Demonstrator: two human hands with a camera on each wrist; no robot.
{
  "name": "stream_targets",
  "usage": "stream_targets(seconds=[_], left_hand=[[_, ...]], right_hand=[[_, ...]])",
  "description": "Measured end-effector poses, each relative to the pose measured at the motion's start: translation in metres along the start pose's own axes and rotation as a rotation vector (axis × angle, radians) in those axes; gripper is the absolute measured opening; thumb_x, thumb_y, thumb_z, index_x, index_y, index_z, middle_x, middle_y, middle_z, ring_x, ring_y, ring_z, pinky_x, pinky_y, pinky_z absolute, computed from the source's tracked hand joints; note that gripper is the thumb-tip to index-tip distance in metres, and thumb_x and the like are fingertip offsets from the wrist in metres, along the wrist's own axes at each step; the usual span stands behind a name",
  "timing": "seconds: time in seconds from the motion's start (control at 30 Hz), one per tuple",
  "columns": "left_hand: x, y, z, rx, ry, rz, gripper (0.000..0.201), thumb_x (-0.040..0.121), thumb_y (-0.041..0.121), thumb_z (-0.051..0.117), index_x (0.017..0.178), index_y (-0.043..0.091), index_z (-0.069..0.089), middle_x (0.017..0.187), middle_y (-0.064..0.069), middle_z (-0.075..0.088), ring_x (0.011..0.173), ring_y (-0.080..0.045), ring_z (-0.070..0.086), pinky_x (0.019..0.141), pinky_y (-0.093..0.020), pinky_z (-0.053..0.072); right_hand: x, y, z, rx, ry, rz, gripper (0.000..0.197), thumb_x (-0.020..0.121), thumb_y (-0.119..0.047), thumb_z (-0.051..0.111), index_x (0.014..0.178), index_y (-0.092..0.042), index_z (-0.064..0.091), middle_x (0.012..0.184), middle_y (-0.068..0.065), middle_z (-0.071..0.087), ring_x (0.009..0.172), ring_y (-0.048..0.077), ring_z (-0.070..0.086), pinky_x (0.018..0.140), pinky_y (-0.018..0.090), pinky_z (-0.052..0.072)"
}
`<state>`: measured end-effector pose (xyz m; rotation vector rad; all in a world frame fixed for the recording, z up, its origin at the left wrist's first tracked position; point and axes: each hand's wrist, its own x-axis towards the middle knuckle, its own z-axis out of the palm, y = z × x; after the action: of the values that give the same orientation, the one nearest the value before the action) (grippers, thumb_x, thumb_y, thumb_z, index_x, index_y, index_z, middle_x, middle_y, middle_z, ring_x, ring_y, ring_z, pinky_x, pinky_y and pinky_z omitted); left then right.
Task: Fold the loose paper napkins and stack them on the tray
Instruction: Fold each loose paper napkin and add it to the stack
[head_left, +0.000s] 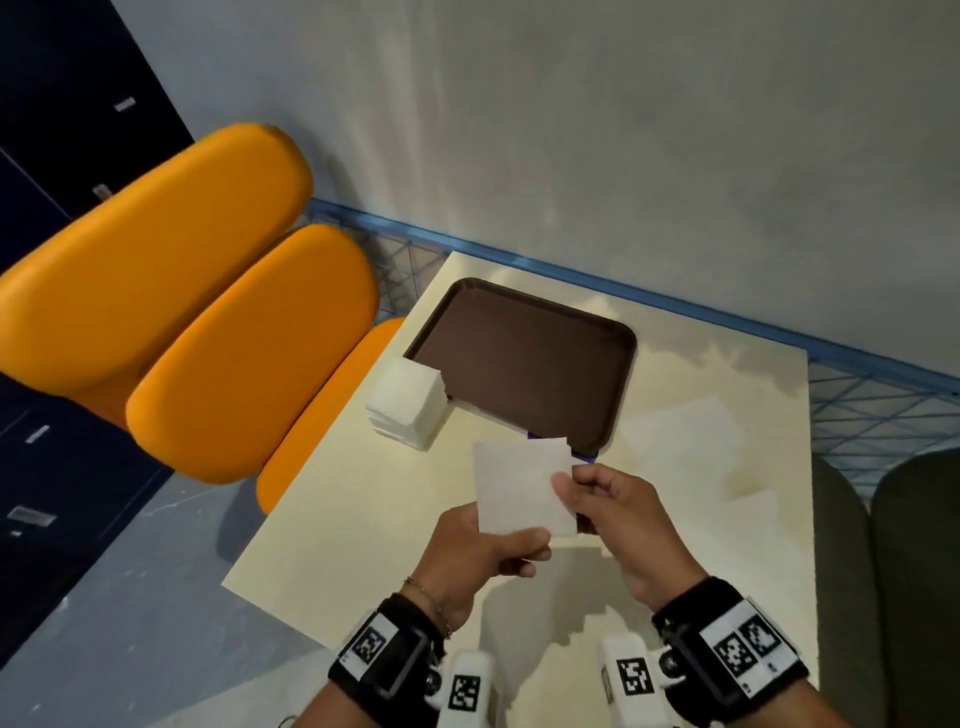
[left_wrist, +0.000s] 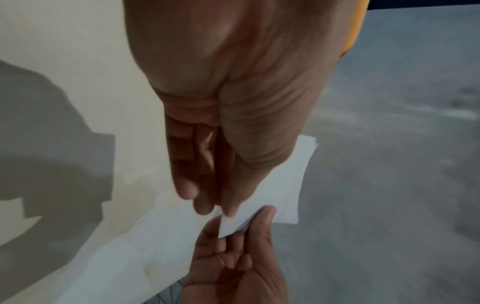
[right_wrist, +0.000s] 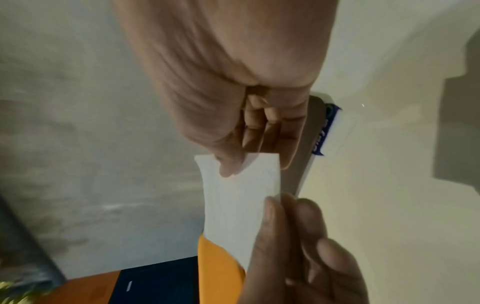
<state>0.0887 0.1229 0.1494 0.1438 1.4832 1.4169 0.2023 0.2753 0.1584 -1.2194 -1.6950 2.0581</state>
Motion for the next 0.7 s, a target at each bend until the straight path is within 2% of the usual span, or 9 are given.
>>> stream_targets(seconds=[0.1,0.17,0.27,0.3,0.37,0.47,0.57,0.63,0.7], left_hand=[[0.012,0.005,-0.036,0.032,0.071,0.005,0.029,0.081,0.008,0.088,0.106,0.002,0.078,0.096,-0.019,0.079,0.080,-0.027,0.075,0.071,-0.035,0.059],[0.020,0.016,-0.067,0.150,0.033,-0.008,0.026,0.081,0.009,0.088,0.105,0.002,0.078,0.094,-0.017,0.080,0.080,-0.028,0.076,0.070,-0.034,0.061],[0.032,0.034,-0.113,0.336,-0.074,-0.067,0.027,0.079,0.010,0.090,0.103,0.002,0.079,0.091,-0.015,0.080,0.082,-0.027,0.078,0.067,-0.029,0.061],[0.038,0.038,-0.128,0.330,-0.054,-0.071,0.026,0.079,0.011,0.090,0.100,0.000,0.079,0.091,-0.017,0.080,0.082,-0.026,0.078,0.066,-0.028,0.060],[0.052,0.044,-0.157,0.213,0.068,-0.048,0.026,0.080,0.013,0.090,0.096,-0.003,0.079,0.093,-0.020,0.079,0.084,-0.028,0.077,0.067,-0.030,0.060],[0.074,0.052,-0.185,0.030,0.229,-0.009,0.025,0.087,0.024,0.084,0.101,0.004,0.081,0.099,-0.012,0.081,0.091,-0.024,0.075,0.077,-0.034,0.060],[0.103,0.055,-0.203,-0.068,0.338,-0.004,0.027,0.094,0.038,0.075,0.104,0.013,0.081,0.102,-0.006,0.081,0.091,-0.023,0.075,0.079,-0.039,0.061],[0.123,0.057,-0.212,-0.062,0.383,-0.007,0.035,0.088,0.051,0.077,0.097,0.018,0.081,0.101,-0.001,0.081,0.094,-0.025,0.073,0.086,-0.047,0.059],[0.141,0.060,-0.217,-0.014,0.441,0.035,0.036,0.084,0.052,0.079,0.090,0.017,0.081,0.093,0.001,0.078,0.087,-0.021,0.067,0.082,-0.044,0.058]], right_hand=[[0.020,0.004,0.024,-0.013,-0.051,0.063,0.017,0.095,-0.028,0.079,0.097,-0.011,0.077,0.083,0.000,0.075,0.075,0.016,0.065,0.076,0.035,0.057],[0.034,0.000,0.038,-0.083,-0.125,0.085,0.014,0.094,-0.026,0.081,0.096,-0.013,0.074,0.083,-0.001,0.075,0.080,0.015,0.068,0.081,0.034,0.061],[0.056,-0.009,0.061,-0.233,-0.234,0.065,0.016,0.093,-0.021,0.082,0.107,-0.021,0.076,0.097,-0.008,0.082,0.084,0.009,0.073,0.078,0.033,0.061],[0.065,-0.011,0.070,-0.277,-0.242,0.054,0.011,0.092,-0.018,0.082,0.102,-0.021,0.077,0.091,-0.009,0.081,0.079,0.007,0.072,0.076,0.033,0.061],[0.084,-0.015,0.086,-0.322,-0.237,0.053,0.010,0.090,-0.011,0.084,0.088,-0.017,0.076,0.072,-0.011,0.075,0.069,0.007,0.068,0.076,0.035,0.061],[0.113,-0.015,0.115,-0.328,-0.234,0.086,0.013,0.086,-0.007,0.087,0.086,-0.010,0.074,0.065,-0.008,0.070,0.069,0.013,0.068,0.080,0.040,0.064],[0.140,-0.010,0.148,-0.374,-0.238,0.081,0.021,0.086,-0.008,0.087,0.078,-0.013,0.068,0.054,-0.016,0.056,0.066,0.013,0.065,0.083,0.043,0.065],[0.154,-0.009,0.168,-0.378,-0.230,0.087,0.016,0.088,-0.008,0.085,0.081,-0.010,0.071,0.055,-0.013,0.062,0.067,0.014,0.066,0.084,0.043,0.065],[0.168,-0.004,0.183,-0.359,-0.185,0.094,0.013,0.089,-0.009,0.084,0.084,-0.005,0.073,0.068,0.000,0.075,0.072,0.019,0.072,0.085,0.046,0.064]])
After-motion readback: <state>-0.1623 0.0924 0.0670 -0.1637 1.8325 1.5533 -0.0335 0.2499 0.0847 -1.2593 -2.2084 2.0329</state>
